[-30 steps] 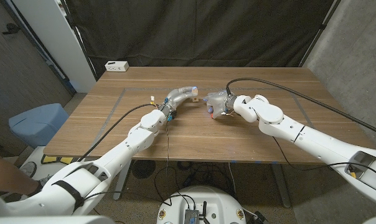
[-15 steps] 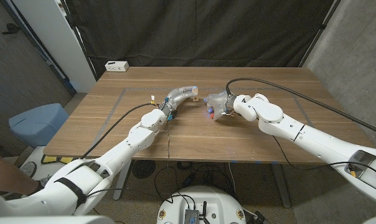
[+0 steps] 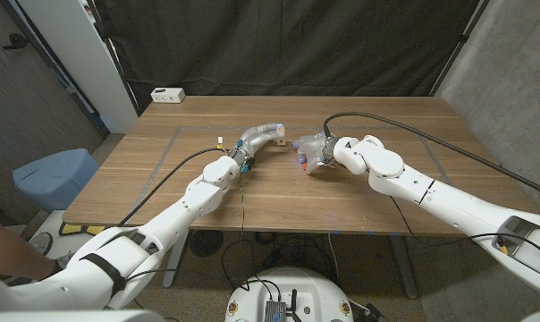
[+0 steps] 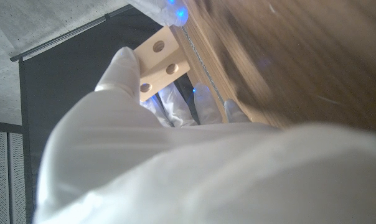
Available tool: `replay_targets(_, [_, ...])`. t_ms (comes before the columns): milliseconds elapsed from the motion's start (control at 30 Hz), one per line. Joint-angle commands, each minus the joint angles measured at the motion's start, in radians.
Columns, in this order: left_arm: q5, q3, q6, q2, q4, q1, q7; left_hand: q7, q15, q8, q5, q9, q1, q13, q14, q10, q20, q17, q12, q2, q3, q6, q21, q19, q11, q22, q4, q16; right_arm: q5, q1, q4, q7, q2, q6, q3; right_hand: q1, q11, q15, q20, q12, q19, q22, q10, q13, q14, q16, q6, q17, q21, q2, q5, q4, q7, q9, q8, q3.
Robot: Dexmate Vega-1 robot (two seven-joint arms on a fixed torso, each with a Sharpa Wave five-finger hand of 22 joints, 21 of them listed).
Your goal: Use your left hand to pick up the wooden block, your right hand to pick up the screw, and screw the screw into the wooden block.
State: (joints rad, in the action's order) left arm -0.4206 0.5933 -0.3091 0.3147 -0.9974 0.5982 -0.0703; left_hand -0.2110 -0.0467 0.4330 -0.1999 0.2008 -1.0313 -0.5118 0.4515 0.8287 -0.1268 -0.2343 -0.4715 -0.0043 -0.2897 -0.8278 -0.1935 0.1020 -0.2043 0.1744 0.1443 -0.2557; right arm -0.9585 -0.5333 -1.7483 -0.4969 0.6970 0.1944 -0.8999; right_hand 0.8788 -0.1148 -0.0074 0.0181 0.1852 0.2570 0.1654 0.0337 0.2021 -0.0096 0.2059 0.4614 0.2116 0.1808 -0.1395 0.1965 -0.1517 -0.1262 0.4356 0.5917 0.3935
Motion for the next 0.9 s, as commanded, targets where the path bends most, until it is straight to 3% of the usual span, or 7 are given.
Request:
replay_targets(33, [0.001,0.001,0.001,-0.003,0.005,-0.002,0.002,0.035,-0.104,0.016,-0.006,0.01,0.02,-0.033,0.008,0.028,0.001,-0.004,-0.006,0.045,-0.001,-0.072,-0.008,0.007,-0.018,0.006,-0.001,-0.005,-0.002,0.0,0.011,0.016,-0.01,0.012,-0.007,-0.003,-0.003,-0.012,-0.005,0.009,0.011,0.002,0.017,0.006,0.01,0.004,0.032,0.004,0.006,0.004,-0.005,0.0,0.003,0.002,0.017,0.007])
replay_targets(367, [-0.001,0.002,-0.003,-0.01,0.022,-0.012,-0.005,0.036,-0.103,0.014,-0.006,0.01,0.022,-0.033,0.008,0.028,0.001,-0.004,-0.004,0.045,0.001,-0.069,-0.008,0.006,-0.018,0.006,-0.001,-0.004,-0.003,-0.005,0.012,0.041,-0.01,0.02,-0.009,0.004,-0.01,-0.025,-0.011,0.017,0.022,0.002,0.043,0.006,0.028,0.012,0.086,0.003,0.009,0.009,-0.004,-0.006,0.007,0.008,0.051,0.017])
replay_targets(900, [-0.003,0.002,0.0,-0.012,0.025,-0.013,-0.006,0.035,-0.101,0.013,-0.006,0.01,0.023,-0.035,0.008,0.027,0.0,-0.004,-0.001,0.046,0.002,-0.068,-0.008,0.007,-0.018,0.006,-0.001,-0.004,-0.002,-0.006,0.023,0.075,-0.008,0.009,-0.012,0.02,-0.018,-0.037,-0.017,0.022,0.037,0.002,0.074,0.005,0.051,0.019,0.124,0.003,0.012,0.016,-0.003,-0.012,0.0,0.019,0.083,0.031])
